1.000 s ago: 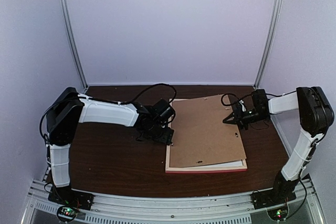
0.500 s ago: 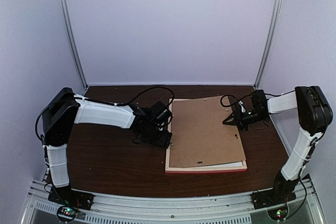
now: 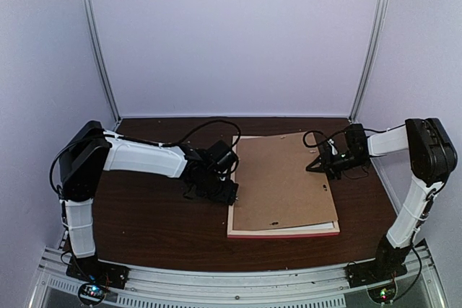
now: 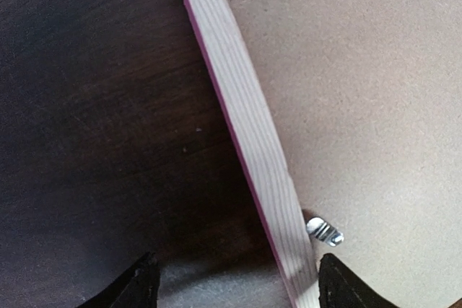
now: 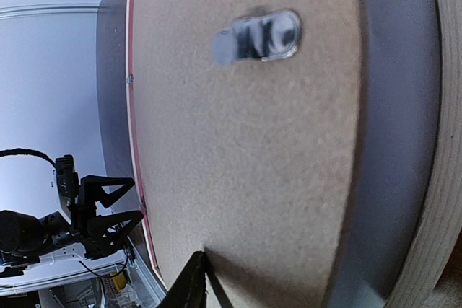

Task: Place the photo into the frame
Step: Place the backboard on the frame body.

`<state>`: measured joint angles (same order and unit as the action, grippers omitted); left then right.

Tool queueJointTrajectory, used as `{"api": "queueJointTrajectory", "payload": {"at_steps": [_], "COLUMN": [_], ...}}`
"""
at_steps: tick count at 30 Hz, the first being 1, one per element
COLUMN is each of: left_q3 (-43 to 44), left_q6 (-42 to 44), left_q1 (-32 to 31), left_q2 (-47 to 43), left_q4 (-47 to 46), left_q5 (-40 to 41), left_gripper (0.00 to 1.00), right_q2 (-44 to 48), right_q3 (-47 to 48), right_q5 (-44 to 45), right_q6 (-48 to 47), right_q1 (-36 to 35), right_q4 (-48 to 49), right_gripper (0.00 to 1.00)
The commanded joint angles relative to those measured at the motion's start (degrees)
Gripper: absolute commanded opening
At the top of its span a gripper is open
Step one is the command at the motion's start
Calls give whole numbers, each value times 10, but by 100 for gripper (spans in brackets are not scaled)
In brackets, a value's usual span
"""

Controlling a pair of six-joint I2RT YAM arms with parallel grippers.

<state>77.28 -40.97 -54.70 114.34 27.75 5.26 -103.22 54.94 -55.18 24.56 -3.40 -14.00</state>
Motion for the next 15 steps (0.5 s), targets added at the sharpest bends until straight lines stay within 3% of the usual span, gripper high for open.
{"api": "queueJointTrajectory", "payload": {"at_steps": [1, 15], "left_q3": [19, 40], "left_q6": [-9, 8], "left_q1": [-3, -3], "left_q2": [26, 39], "left_q4": [-12, -7], "left_q5": [8, 87], "left_gripper": [76, 76], "right_q2": [-10, -10], "right_q3": [8, 7], "right_q5": [32, 33], "right_q6": [-16, -18], "right_q1": [-6, -6], "right_q4": [-17, -16], "right_gripper": [29, 29]}}
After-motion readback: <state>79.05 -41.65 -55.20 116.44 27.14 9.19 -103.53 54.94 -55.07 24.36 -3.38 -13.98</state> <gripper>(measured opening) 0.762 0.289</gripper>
